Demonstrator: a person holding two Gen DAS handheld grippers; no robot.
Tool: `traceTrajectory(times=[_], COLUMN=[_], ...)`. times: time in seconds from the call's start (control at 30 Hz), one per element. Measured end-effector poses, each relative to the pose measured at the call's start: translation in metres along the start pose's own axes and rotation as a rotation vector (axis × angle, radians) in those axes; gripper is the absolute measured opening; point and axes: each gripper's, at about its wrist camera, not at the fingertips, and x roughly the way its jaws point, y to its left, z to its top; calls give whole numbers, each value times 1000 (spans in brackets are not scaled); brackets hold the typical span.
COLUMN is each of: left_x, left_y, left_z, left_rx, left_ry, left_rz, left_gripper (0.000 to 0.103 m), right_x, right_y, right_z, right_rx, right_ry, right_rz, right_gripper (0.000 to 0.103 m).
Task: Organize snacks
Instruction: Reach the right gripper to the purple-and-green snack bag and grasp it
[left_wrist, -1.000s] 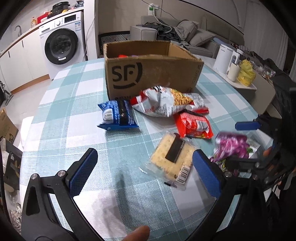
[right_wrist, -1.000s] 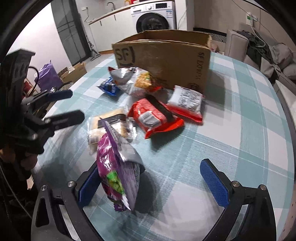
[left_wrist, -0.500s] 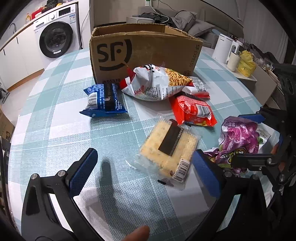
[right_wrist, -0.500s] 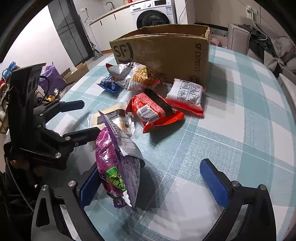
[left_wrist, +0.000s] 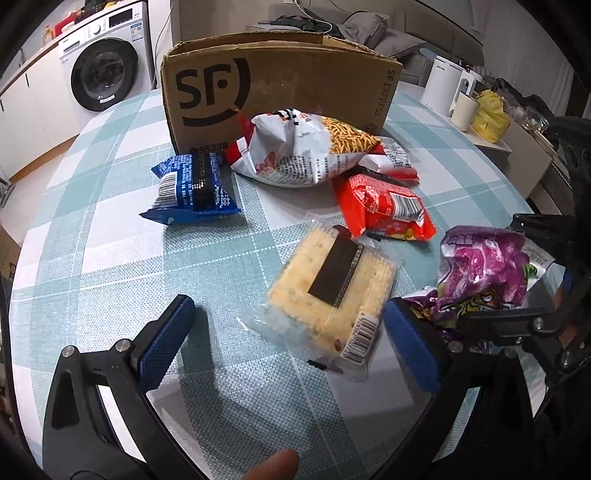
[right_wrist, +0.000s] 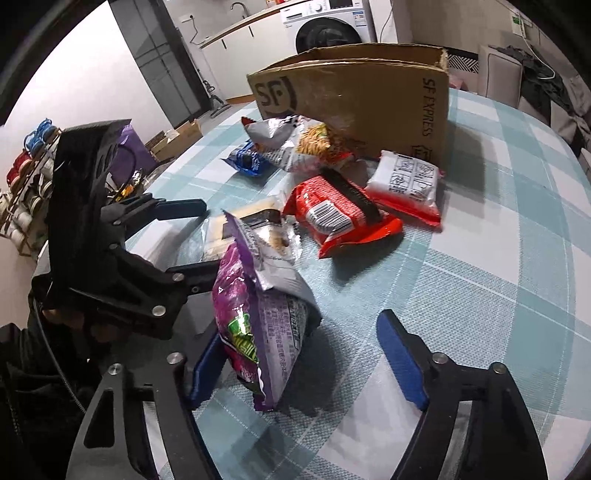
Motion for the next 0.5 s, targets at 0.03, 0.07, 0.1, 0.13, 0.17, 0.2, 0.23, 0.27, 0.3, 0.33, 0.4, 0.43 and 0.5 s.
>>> traceTrajectory(times=[0.03,0.07,0.1,0.13,0.17,0.2,0.23,0.27,0.3,0.33,0.4,0.43,0.5], left_x=[0,1,1,1,1,1,1,1,1,1,0,0,-1], left_y=[-1,-2,-3,-3,-4,-5,-6,-7,-7,-6,-5,-5,-6], left_z=[0,0,0,1,1,1,0,0,0,0,0,0,-1], left_rx=[3,6,6,5,6,11,16,19,20,19,15,14,21], left_ry=[1,1,1,1,1,1,2,3,3,3,3,3,3], left_rz=[2,2,2,-1,-3,-5,-3,-2,-3,-4,-8,-9,-27], left_gripper=[102,102,102,102,102,102,102,102,102,102,102,102,102], right_x=[-1,-2,-3,-4,-6,-8,-11,-13,-14,-16,-20,-22,-27], right_y=[1,1,1,1,2,2,3,4,5,6,7,6,6], right_z=[0,0,0,0,1,1,1,0,0,-1,0,1,3], right_rx=[-3,-3,-4,-6,-8,-12,-18,-28,-40,-50,-57,-57,-52], right_ry=[-5,-10,-16,-22,-31,-44,-56,-61,-66,-73,-91,-103,-123], right_rz=[6,13,20,25,31,42,42,38,35,34,30,25,18], right_gripper=[71,70,66,60,56,48,45,44,43,43,42,42,42])
